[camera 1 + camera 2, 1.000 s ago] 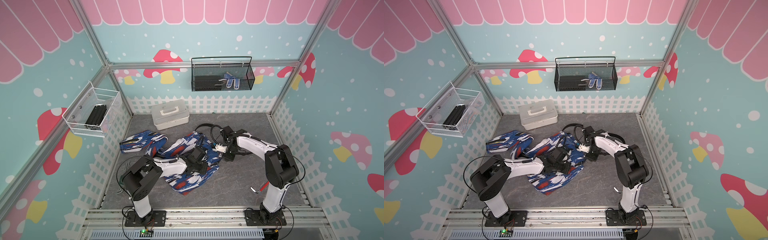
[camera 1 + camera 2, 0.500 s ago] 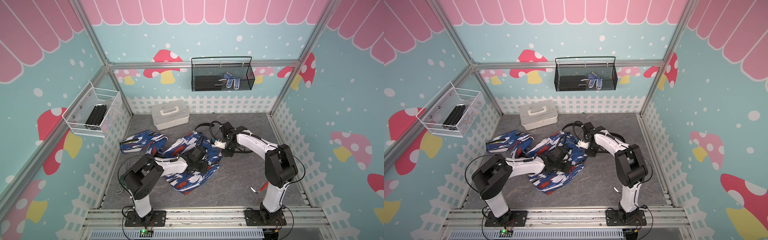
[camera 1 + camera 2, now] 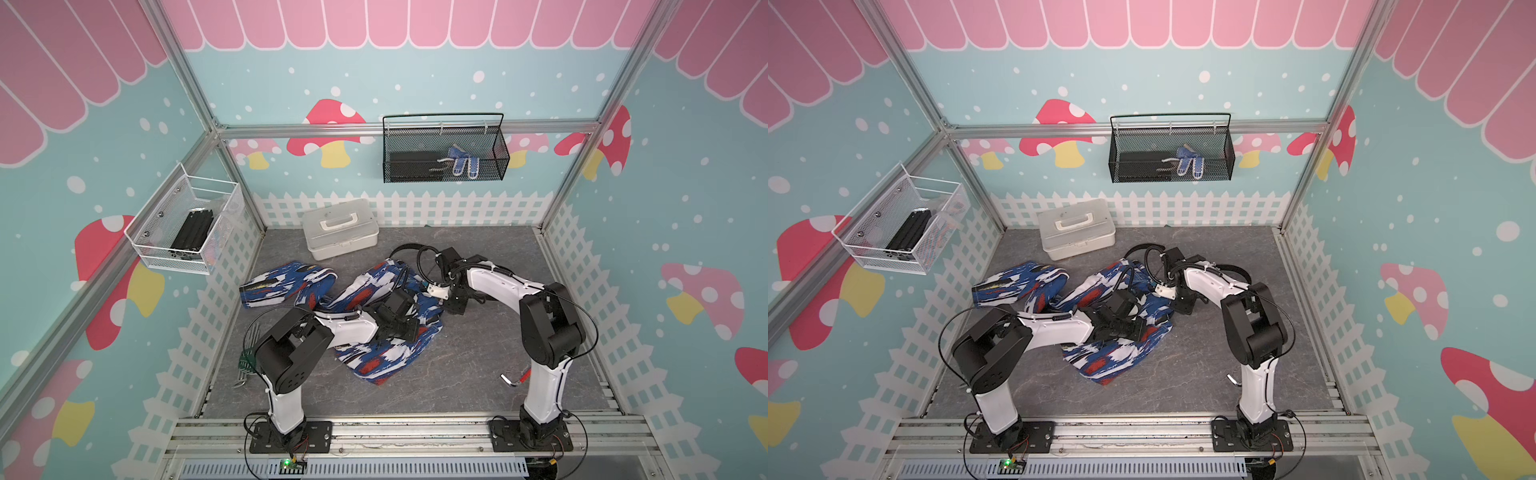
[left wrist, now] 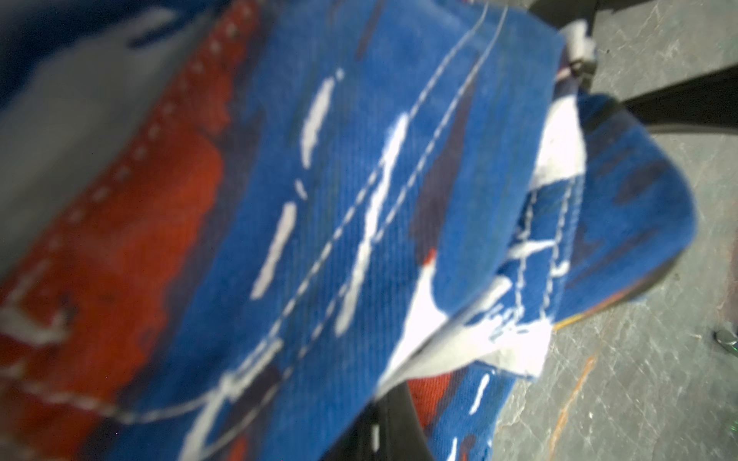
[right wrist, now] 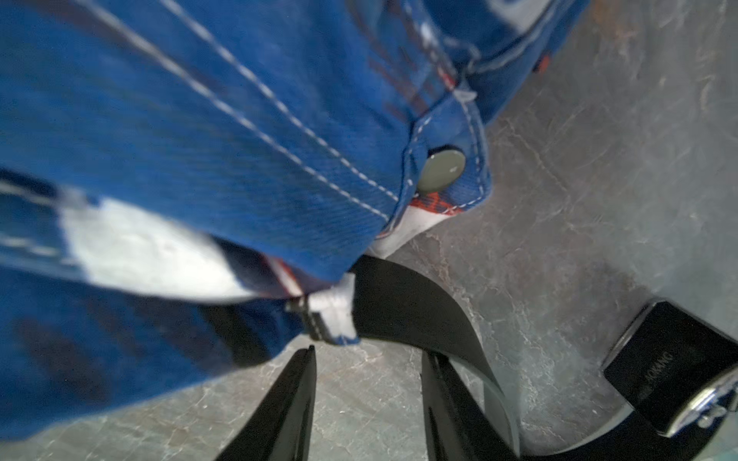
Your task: Remove the belt from the trousers
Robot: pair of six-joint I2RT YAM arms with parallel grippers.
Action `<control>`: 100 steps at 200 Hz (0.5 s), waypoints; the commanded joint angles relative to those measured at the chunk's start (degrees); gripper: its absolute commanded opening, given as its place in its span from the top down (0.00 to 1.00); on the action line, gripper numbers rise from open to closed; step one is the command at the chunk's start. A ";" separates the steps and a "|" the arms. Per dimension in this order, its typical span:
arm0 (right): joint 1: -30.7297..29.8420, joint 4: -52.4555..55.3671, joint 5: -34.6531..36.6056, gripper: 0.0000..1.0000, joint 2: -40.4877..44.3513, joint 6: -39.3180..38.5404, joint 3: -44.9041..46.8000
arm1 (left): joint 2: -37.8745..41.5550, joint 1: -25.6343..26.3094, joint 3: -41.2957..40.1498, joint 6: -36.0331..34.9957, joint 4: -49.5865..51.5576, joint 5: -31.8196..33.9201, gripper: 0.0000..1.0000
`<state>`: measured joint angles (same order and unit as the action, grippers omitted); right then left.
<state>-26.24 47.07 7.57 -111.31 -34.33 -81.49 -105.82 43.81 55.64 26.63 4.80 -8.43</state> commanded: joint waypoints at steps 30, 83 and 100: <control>0.97 -6.05 4.15 0.52 -2.27 -3.20 -0.65 | -4.93 -1.45 -6.36 0.08 12.94 2.32 1.00; 1.82 -1.62 -6.88 0.48 0.91 -1.30 -4.62 | -6.12 -1.54 -10.01 0.98 16.85 3.42 1.00; 1.77 -0.39 -7.47 0.48 1.93 -1.37 -5.19 | -6.40 -1.54 -10.11 0.86 17.00 3.20 1.00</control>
<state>-24.56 44.75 5.41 -112.44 -34.85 -84.44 -105.32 43.35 52.42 26.81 0.73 -9.32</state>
